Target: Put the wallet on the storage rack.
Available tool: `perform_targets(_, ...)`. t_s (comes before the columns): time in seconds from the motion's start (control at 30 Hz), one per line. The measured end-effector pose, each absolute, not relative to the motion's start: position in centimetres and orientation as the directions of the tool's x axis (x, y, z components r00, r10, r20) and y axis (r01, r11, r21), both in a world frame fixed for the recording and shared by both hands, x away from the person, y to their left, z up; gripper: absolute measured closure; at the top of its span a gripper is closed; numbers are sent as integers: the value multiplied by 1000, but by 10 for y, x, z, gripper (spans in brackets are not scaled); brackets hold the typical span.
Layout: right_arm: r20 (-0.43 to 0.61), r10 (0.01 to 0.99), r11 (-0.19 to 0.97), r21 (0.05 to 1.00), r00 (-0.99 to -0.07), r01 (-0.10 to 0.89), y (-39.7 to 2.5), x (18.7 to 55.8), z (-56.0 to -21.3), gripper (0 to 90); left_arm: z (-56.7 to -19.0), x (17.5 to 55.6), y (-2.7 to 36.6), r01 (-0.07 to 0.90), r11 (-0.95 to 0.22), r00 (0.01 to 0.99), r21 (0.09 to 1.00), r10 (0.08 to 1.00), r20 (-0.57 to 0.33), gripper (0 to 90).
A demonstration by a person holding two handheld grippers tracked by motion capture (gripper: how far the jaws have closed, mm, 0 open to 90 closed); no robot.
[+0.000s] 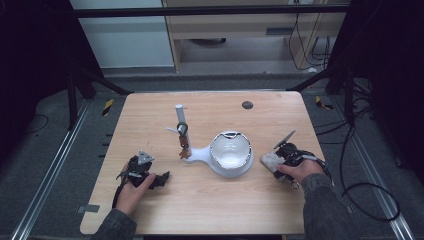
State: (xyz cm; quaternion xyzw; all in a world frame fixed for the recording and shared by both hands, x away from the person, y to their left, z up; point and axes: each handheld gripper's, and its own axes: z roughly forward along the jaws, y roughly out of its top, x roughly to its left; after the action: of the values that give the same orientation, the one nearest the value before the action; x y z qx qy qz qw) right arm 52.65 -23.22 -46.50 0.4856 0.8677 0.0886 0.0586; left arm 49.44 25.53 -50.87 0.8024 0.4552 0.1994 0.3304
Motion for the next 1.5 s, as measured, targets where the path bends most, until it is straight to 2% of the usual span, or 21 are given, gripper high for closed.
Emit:
perform_targets(0.33,-55,831,550,233,-554,802,-224,518,-447,313,-509,495,255,599,-368,508,711,861,18,0)
perform_targets(0.97,-244,733,680,280,-635,678,-199,493,-378,315,-509,495,255,598,-369,508,711,861,18,0)
perform_targets(1.5,-319,669,743,291,-671,603,-173,481,-352,315,-509,495,255,596,-370,512,712,859,18,0)
